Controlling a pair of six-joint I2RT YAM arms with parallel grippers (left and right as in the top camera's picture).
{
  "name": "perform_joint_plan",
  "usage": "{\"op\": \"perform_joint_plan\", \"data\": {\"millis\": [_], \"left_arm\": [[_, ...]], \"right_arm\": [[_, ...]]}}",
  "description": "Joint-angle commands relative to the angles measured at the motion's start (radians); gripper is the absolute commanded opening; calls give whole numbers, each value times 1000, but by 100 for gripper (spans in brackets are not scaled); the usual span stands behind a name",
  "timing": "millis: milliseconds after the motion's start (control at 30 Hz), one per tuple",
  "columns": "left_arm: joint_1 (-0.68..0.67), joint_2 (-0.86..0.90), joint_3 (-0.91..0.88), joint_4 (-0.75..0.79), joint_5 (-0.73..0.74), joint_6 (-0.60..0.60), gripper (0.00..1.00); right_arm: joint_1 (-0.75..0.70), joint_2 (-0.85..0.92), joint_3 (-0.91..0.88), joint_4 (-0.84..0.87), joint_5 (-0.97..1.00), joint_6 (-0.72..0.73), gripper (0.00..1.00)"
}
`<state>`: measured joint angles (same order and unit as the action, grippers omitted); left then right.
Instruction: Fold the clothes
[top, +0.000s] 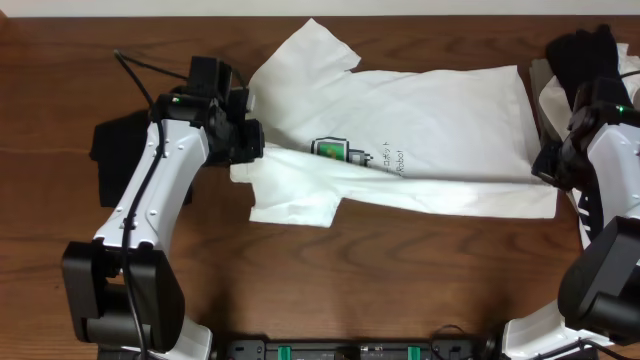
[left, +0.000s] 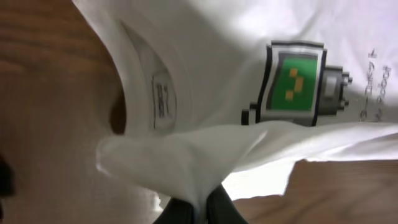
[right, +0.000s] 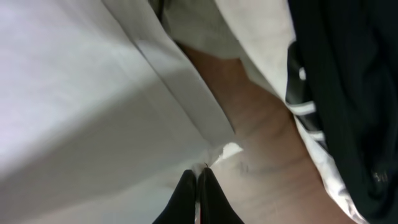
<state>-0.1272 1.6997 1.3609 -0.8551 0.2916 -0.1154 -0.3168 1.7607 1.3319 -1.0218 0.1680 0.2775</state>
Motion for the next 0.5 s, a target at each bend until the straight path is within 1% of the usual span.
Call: {"op": "perform_joint_plan", "data": {"millis": [0, 300, 467], "left_arm": [[4, 7, -2, 25, -51, -25, 6], [4, 53, -2, 125, -51, -25, 6], [4, 70, -2, 147, -50, -25, 7]], "right_arm": [[-6, -6, -1, 30, 0, 14, 1], [-6, -6, -1, 121, -4, 16, 1], [-5, -6, -1, 141, -4, 18, 1]]}}
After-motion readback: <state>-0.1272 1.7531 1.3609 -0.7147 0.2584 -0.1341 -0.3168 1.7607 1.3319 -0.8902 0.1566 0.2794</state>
